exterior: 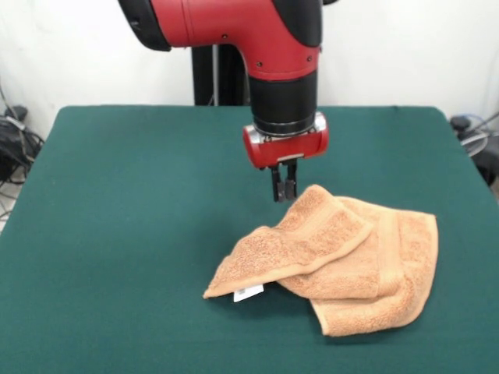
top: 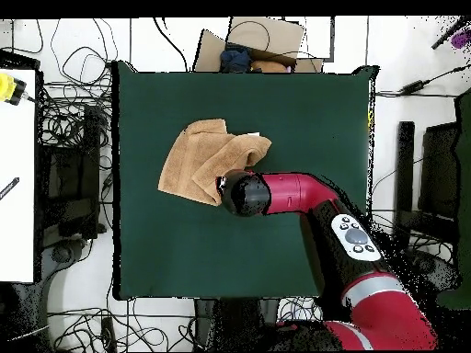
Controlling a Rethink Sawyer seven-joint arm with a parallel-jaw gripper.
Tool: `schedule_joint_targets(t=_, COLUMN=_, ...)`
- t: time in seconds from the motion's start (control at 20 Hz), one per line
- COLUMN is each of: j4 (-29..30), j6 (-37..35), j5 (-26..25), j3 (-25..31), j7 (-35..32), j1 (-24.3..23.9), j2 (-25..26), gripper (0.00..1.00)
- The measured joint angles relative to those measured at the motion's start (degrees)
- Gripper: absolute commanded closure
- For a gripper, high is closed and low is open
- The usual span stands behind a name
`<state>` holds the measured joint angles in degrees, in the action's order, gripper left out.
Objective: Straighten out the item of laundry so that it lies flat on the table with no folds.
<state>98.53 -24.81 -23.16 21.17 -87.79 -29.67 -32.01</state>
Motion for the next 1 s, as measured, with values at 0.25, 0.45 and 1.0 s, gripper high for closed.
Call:
schedule_joint_targets(t=0.25, j4=-0.14, j6=0.6, j5=0.01, j3=0.0, j7=0.0, j1=0.32, j2=0.97, gripper=1.0)
schedule_joint_targets(t=0.45, j4=-0.38, j6=2.25, j5=0.01, j3=0.0, j7=0.0, j1=0.7, j2=2.77, gripper=1.0)
schedule_joint_targets(t=1.0, j4=-0.33, j6=9.19, j5=0.03, j3=-0.01, j7=0.0, j1=2.49, j2=6.57, gripper=0.0)
